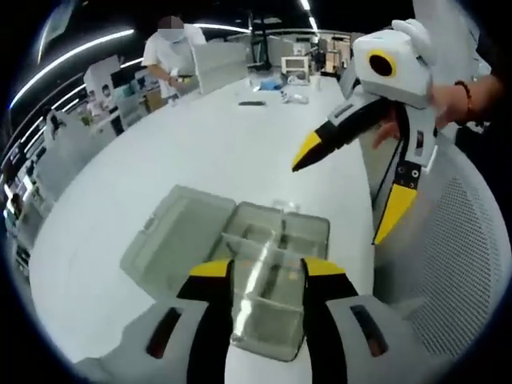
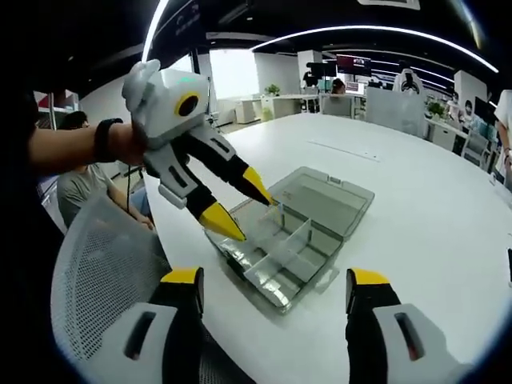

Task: Insert the divider into the dual guide fixture by aligning both edges with the guide slots and pushing it downward to the bottom, including one-sided entry, uneven engagement, binding, and posture correction.

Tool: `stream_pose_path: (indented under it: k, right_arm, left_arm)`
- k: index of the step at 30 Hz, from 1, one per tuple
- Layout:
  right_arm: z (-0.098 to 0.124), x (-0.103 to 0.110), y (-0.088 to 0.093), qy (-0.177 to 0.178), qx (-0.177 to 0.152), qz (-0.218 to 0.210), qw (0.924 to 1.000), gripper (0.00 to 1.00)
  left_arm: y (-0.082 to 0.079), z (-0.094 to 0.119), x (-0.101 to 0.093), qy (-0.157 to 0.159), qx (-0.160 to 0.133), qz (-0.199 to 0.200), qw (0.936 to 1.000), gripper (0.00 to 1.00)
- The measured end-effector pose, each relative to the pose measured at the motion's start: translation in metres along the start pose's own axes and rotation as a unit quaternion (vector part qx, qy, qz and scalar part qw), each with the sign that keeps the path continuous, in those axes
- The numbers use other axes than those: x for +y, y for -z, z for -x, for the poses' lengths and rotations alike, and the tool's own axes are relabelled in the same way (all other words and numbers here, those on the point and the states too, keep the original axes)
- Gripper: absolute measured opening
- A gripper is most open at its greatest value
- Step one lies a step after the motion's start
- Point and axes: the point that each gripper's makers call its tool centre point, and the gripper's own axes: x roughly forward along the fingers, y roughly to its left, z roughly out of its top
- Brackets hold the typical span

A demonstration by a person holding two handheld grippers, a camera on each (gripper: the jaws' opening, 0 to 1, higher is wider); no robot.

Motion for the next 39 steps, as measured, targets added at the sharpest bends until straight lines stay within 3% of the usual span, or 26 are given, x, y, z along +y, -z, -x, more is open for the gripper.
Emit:
stream_pose_path:
  k: [4, 8, 17, 25, 39]
  right_arm:
    - [-0.002, 0.000, 0.000, -0.004, 0.003, 0.003, 1.0000, 0.70]
    - [-0.003, 0.000, -0.004, -0.008, 0.000, 0.004, 1.0000, 0.70]
    - [-0.008, 0.009, -0.008, -0.020, 0.000, 0.012, 0.9997, 0.70]
    - [-0.008, 0.013, -0.007, -0.023, 0.000, 0.012, 0.9997, 0.70]
    - [-0.008, 0.019, -0.003, -0.030, 0.008, 0.010, 0.9995, 0.69]
  left_arm:
    - [-0.002, 0.007, 0.003, -0.023, -0.026, 0.031, 0.9989, 0.41]
    - [0.001, 0.015, 0.004, -0.042, -0.034, 0.050, 0.9973, 0.43]
    - [0.005, 0.035, 0.013, -0.095, -0.079, 0.099, 0.9874, 0.47]
    - [0.015, 0.044, 0.014, -0.112, -0.077, 0.117, 0.9837, 0.49]
    - [0.052, 0.080, 0.044, -0.205, -0.068, 0.169, 0.9616, 0.48]
